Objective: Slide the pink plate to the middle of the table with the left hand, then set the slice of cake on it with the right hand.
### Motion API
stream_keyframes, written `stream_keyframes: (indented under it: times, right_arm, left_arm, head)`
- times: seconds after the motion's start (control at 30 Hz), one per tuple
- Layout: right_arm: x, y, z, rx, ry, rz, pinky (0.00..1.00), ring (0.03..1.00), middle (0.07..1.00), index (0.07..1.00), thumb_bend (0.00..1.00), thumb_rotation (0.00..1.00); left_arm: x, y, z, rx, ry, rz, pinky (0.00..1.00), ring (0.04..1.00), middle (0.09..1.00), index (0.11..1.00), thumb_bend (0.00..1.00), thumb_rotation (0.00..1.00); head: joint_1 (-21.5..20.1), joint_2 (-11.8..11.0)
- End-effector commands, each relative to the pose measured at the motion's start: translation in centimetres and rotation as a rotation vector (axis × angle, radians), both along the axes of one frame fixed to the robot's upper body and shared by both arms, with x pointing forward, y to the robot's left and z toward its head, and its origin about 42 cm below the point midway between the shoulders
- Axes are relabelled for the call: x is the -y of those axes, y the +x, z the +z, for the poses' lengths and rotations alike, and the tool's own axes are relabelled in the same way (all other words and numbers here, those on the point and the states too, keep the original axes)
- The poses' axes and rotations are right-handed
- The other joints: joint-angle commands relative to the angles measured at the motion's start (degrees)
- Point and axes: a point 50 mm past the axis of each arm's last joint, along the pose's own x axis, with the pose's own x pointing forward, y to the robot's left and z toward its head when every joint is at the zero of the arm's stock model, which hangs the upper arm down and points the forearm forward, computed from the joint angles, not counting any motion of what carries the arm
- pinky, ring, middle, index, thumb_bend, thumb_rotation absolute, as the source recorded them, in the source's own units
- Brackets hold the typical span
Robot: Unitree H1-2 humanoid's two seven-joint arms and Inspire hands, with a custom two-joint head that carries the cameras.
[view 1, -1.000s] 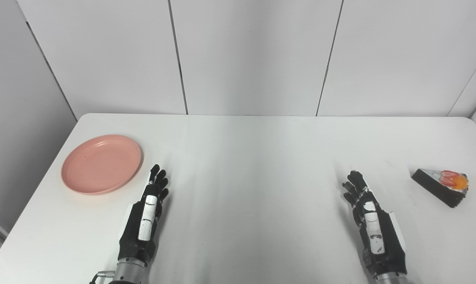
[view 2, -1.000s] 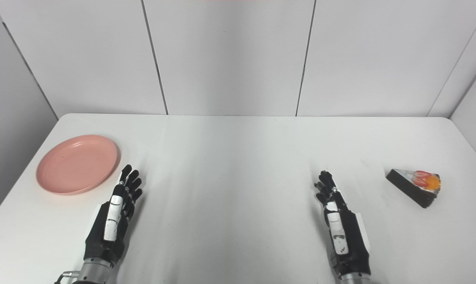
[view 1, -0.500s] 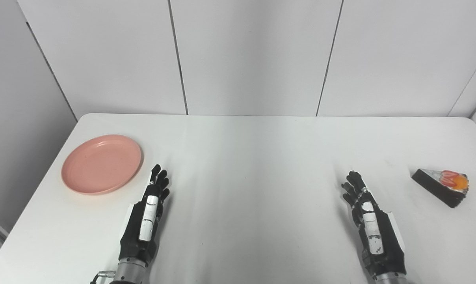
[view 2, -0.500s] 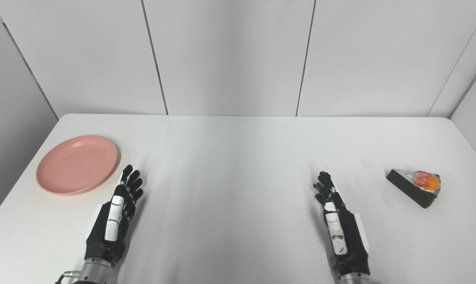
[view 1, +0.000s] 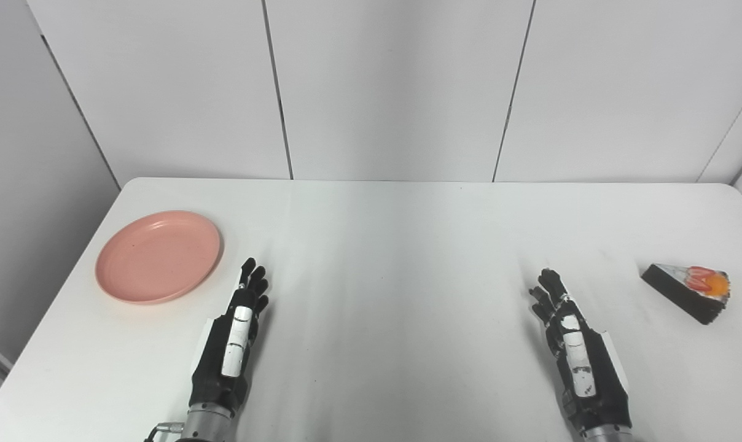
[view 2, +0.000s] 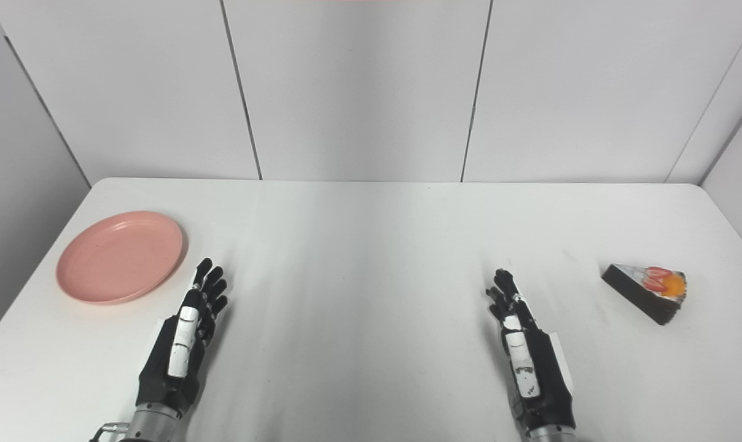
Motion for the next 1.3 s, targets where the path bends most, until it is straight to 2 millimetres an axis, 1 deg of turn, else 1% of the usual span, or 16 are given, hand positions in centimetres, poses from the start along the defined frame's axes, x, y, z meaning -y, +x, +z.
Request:
stream_keyframes:
  times: [0.0,0.03,0.07,0.17,0.2,0.23,0.27,0.43,0.57,0.63,0.83,1.0,1.07,1.1,1.17,1.27]
  right_arm:
    - [1.2,0.1,-0.6,0.013,-0.014,-0.003,0.99,0.953,0.971,0.948,0.9,0.97]
    - [1.4,0.1,-0.9,0.012,-0.015,-0.003,0.98,0.947,0.967,0.942,0.89,0.97]
    - [1.7,0.2,-1.3,0.007,-0.014,-0.004,0.97,0.945,0.965,0.94,0.89,0.97]
    - [2.3,0.5,-2.2,0.0,-0.01,-0.004,0.95,0.928,0.954,0.926,0.91,0.95]
    - [2.5,0.5,-2.6,-0.001,-0.011,-0.003,0.95,0.926,0.953,0.924,0.91,0.95]
    - [2.7,0.6,-2.8,-0.001,-0.012,-0.003,0.95,0.925,0.95,0.922,0.91,0.95]
    - [2.9,0.6,-3.1,-0.004,-0.012,-0.003,0.94,0.925,0.949,0.922,0.91,0.95]
    - [3.8,0.8,-4.3,-0.01,-0.019,-0.002,0.94,0.923,0.944,0.925,0.91,0.95]
    - [4.4,0.9,-5.0,-0.009,-0.027,0.001,0.93,0.916,0.944,0.929,0.9,0.95]
    - [4.6,1.0,-5.3,-0.009,-0.026,0.0,0.93,0.912,0.941,0.926,0.91,0.95]
    - [5.1,1.0,-5.9,-0.011,-0.018,0.001,0.93,0.916,0.942,0.921,0.91,0.95]
    - [4.7,1.0,-6.3,-0.011,-0.023,0.005,0.92,0.909,0.936,0.919,0.92,0.95]
    - [4.5,0.8,-6.4,-0.012,-0.022,0.006,0.92,0.905,0.933,0.918,0.92,0.94]
    - [4.5,0.7,-6.5,-0.014,-0.021,0.006,0.91,0.903,0.93,0.916,0.92,0.94]
    - [4.3,0.4,-6.4,-0.016,-0.018,0.008,0.91,0.899,0.925,0.911,0.92,0.94]
    - [4.1,0.2,-6.4,-0.017,-0.007,0.012,0.9,0.894,0.918,0.906,0.92,0.93]
  left_arm:
    - [0.8,0.4,0.7,0.067,-0.005,-0.005,1.0,0.995,1.0,1.0,0.75,0.97]
    - [1.0,0.5,0.6,0.066,-0.004,-0.007,1.0,0.998,1.0,1.0,0.77,0.97]
    - [1.2,0.6,0.3,0.065,-0.003,-0.009,1.0,0.999,1.0,1.0,0.77,0.96]
    - [1.8,0.8,-0.4,0.064,-0.008,-0.008,1.0,1.0,1.0,1.0,0.79,0.96]
    - [1.9,0.9,-0.6,0.065,-0.005,-0.008,1.0,1.0,1.0,1.0,0.79,0.96]
    - [2.0,0.9,-0.7,0.066,-0.002,-0.008,1.0,1.0,1.0,1.0,0.78,0.96]
    - [2.2,1.0,-1.0,0.068,0.003,-0.006,1.0,1.0,1.0,1.0,0.78,0.96]
    - [2.7,1.1,-1.9,0.066,0.025,0.0,1.0,0.993,1.0,1.0,0.77,0.98]
    - [3.1,1.2,-2.4,0.065,0.039,-0.007,1.0,0.996,1.0,1.0,0.77,0.99]
    - [3.3,1.2,-2.6,0.069,0.046,-0.005,1.0,0.993,1.0,1.0,0.74,1.0]
    - [3.5,1.2,-3.0,0.078,0.065,-0.008,1.0,0.991,1.0,1.0,0.7,1.0]
    - [3.1,1.2,-3.2,0.084,0.062,0.0,1.0,0.989,1.0,1.0,0.69,1.0]
    - [2.8,1.2,-2.9,0.089,0.027,0.017,1.0,0.987,1.0,1.0,0.7,1.0]
    - [2.7,1.2,-2.7,0.092,0.008,0.026,1.0,0.986,0.998,1.0,0.74,0.98]
    - [2.2,1.4,-1.4,0.113,-0.035,0.05,1.0,0.993,0.999,1.0,0.77,0.98]
    - [1.4,1.8,0.6,0.154,-0.074,0.085,1.0,0.987,0.993,1.0,0.76,0.98]
  head:
    - [1.55,-1.3]
    - [1.73,-1.48]
    - [2.69,-2.66]
    - [3.58,-3.88]
    - [4.26,-4.79]
    - [4.26,-4.79]
    - [5.07,-5.72]
    - [7.35,-7.89]
    - [9.0,-9.07]
    - [9.51,-9.53]
    - [10.06,-10.61]
    - [9.53,-11.29]
    - [9.2,-11.35]
    - [9.2,-11.35]
    - [8.93,-11.2]
    - [8.85,-11.11]
